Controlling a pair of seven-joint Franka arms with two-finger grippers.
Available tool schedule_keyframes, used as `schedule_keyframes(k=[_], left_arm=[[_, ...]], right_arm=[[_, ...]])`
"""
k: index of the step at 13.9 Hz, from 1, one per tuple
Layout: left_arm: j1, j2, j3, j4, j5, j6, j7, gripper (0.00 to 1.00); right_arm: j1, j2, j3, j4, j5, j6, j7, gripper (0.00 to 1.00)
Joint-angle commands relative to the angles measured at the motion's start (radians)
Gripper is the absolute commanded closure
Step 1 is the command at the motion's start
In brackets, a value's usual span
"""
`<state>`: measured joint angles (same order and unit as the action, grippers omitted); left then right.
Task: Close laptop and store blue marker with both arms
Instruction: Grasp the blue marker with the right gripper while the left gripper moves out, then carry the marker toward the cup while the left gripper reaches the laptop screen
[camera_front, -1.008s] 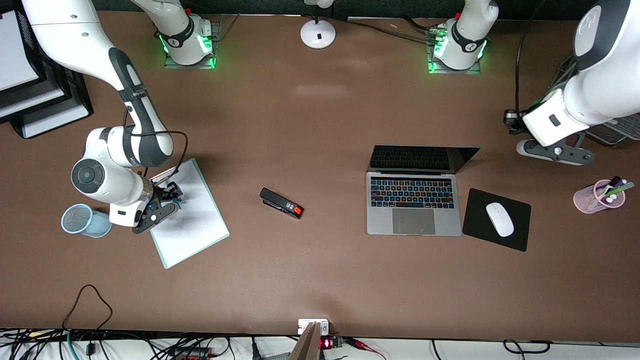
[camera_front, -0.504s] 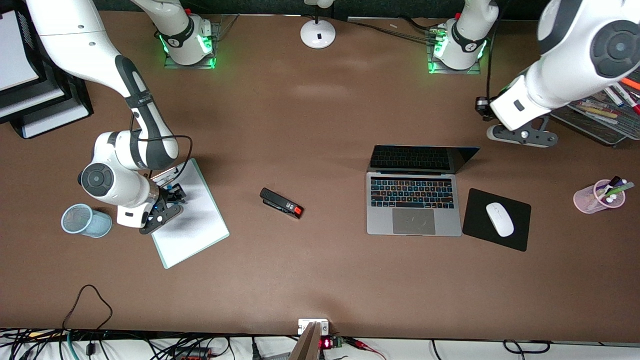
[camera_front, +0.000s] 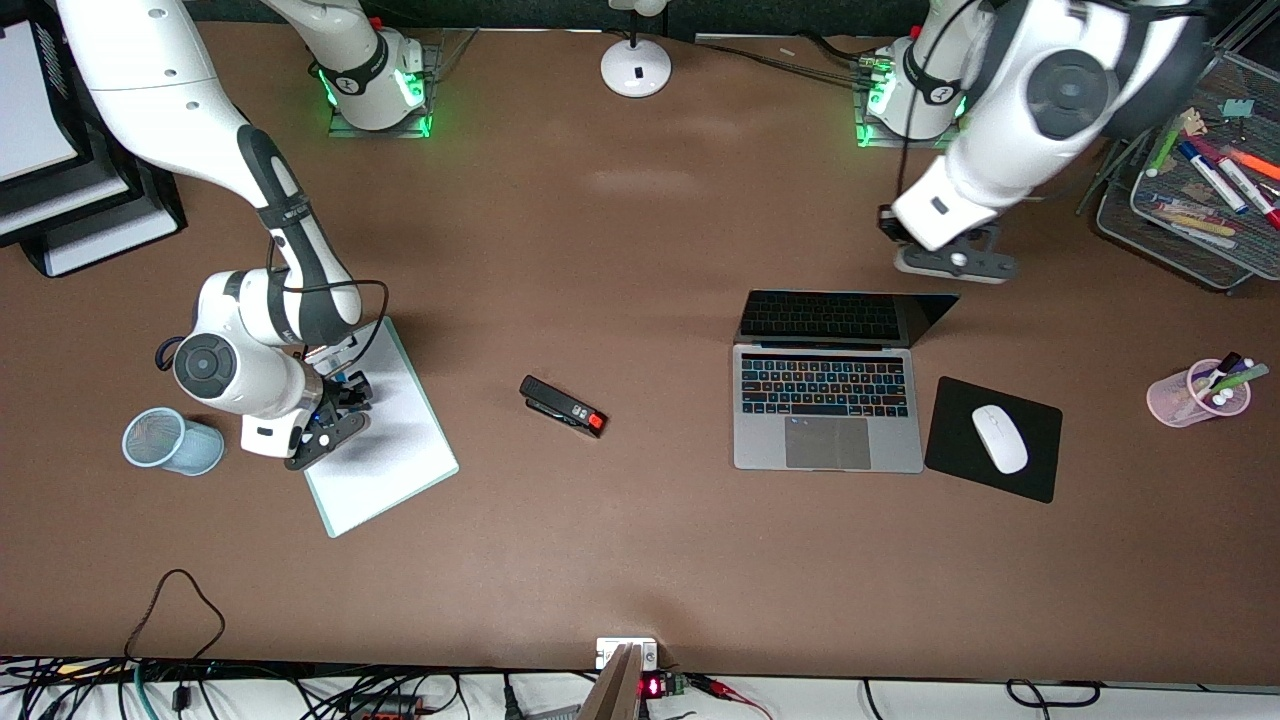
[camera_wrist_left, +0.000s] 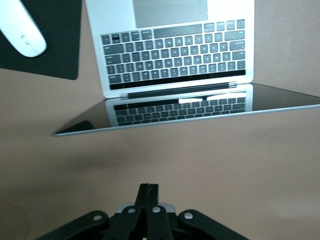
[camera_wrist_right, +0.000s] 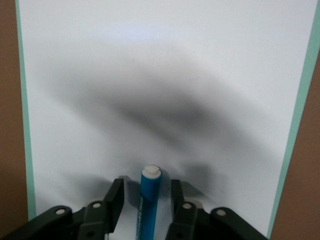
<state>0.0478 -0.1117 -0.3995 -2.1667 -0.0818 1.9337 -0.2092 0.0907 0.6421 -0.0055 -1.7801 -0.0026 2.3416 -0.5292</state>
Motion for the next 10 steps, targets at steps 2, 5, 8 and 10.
schedule_keyframes(k=[2, 5, 8, 10], left_arm=[[0.01, -0.028, -0.03, -0.111, -0.016, 0.164, -0.019, 0.99], [0.009, -0.009, -0.033, -0.156, -0.016, 0.261, -0.019, 0.99], [0.009, 0.003, -0.044, -0.215, -0.016, 0.378, -0.019, 0.99], [0.009, 0.027, -0.045, -0.217, -0.016, 0.416, -0.027, 0.99]], right_arm=[[-0.006, 0.002, 0.001, 0.002, -0.007, 0.012, -0.012, 0.68], [-0.006, 0.004, 0.001, 0.002, -0.007, 0.018, -0.011, 0.79], [-0.006, 0.005, -0.001, 0.002, -0.007, 0.025, -0.012, 0.79], [-0.008, 0.017, -0.001, 0.002, -0.007, 0.036, -0.012, 0.79]])
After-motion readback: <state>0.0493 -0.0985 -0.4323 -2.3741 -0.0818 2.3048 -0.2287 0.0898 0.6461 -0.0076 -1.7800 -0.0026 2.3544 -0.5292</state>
